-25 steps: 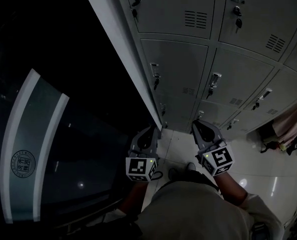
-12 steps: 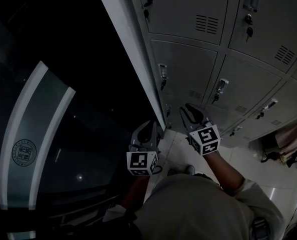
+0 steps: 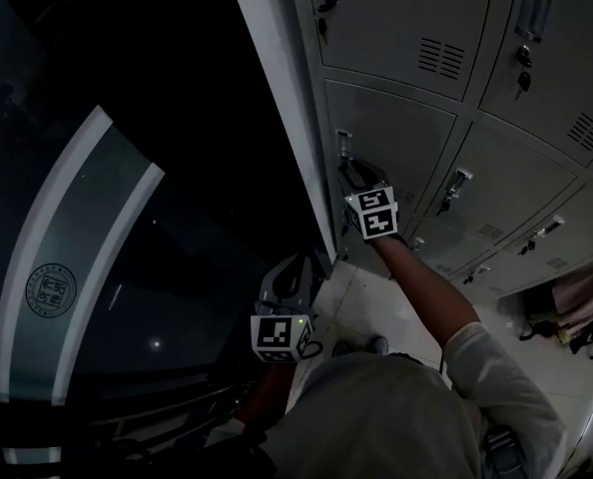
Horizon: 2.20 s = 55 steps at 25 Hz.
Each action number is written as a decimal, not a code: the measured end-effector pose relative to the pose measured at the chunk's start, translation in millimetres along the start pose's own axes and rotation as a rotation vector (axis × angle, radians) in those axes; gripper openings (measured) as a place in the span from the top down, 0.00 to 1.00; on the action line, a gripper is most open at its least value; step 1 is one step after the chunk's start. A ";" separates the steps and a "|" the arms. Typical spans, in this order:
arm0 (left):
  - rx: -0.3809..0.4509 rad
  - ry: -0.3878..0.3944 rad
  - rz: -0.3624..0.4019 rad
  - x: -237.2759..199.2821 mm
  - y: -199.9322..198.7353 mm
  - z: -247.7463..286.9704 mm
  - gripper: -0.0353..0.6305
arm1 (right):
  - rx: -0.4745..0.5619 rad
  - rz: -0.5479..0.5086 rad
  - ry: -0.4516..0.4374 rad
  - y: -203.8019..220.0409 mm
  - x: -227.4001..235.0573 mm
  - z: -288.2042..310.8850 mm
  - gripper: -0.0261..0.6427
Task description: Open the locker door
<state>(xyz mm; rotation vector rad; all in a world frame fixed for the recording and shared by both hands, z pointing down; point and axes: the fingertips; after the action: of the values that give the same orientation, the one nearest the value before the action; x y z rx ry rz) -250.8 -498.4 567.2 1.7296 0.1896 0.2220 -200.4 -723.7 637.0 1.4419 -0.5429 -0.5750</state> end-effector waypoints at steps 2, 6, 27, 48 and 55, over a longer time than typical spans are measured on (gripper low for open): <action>-0.002 -0.022 -0.006 -9.2 4.8 -5.5 0.85 | -0.034 -0.006 0.013 9.2 3.0 22.1 0.76; -0.018 -0.055 -0.024 -21.8 14.0 -13.9 0.85 | -0.081 -0.008 0.062 22.7 15.2 50.1 0.76; -0.080 -0.028 -0.036 -26.6 42.7 -20.4 0.85 | -0.131 -0.023 0.332 20.5 32.7 69.4 0.91; -0.054 -0.002 -0.036 -29.2 32.1 -11.4 0.85 | -0.022 -0.077 0.121 12.5 -31.4 2.8 0.91; -0.072 0.023 -0.044 -17.4 41.3 -10.2 0.85 | 0.056 -0.095 0.008 4.0 -66.8 -76.2 0.89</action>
<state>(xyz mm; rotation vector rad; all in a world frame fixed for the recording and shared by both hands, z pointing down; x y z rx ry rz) -270.2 -500.0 608.9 1.6505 0.2340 0.2143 -200.3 -622.4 636.5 1.5286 -0.4895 -0.6337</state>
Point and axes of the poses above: the fingertips, and each gripper's own axes: z forward along the fingers, x to its right, y out of its underside, and after that the axes turned 5 degrees about x, right-handed
